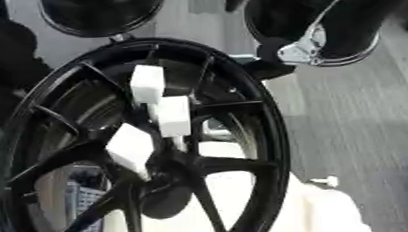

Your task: Pull the pin out of the wheel hub.

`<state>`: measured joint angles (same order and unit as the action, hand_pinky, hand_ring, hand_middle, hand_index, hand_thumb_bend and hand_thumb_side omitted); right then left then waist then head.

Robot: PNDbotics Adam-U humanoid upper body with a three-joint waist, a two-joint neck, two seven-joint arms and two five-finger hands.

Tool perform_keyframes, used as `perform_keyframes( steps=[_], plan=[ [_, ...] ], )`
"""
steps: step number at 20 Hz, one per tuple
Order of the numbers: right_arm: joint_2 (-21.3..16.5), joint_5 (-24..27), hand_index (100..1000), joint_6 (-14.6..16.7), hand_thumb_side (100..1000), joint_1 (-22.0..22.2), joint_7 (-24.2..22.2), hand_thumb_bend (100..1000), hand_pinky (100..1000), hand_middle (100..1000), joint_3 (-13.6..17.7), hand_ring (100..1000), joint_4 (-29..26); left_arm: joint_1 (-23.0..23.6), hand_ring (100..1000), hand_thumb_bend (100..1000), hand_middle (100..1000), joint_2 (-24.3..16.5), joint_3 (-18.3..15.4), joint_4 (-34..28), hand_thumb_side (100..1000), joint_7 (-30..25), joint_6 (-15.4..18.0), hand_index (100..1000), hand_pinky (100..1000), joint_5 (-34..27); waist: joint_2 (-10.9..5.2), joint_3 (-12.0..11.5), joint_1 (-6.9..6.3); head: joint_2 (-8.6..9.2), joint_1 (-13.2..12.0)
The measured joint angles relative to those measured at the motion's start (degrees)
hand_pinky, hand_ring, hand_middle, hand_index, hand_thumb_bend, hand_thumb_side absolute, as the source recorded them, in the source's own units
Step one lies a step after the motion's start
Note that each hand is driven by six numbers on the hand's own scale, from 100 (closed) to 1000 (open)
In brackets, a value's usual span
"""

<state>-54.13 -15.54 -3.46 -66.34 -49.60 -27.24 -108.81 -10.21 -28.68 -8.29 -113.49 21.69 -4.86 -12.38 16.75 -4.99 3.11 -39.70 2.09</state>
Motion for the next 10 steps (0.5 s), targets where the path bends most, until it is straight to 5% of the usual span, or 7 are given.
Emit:
perform_keyframes(
  steps=[10],
  plan=[
    [9.8, -2.5, 848, 4.5, 362, -7.9, -0.4, 290, 917, 797, -6.9, 870, 12.2, -0.2, 752, 557, 736, 0.0, 0.3, 0.0, 338, -0.1, 0.0, 813, 776, -0.2, -0.08, -0.7, 0.04, 0.0, 0.7]
  ],
)
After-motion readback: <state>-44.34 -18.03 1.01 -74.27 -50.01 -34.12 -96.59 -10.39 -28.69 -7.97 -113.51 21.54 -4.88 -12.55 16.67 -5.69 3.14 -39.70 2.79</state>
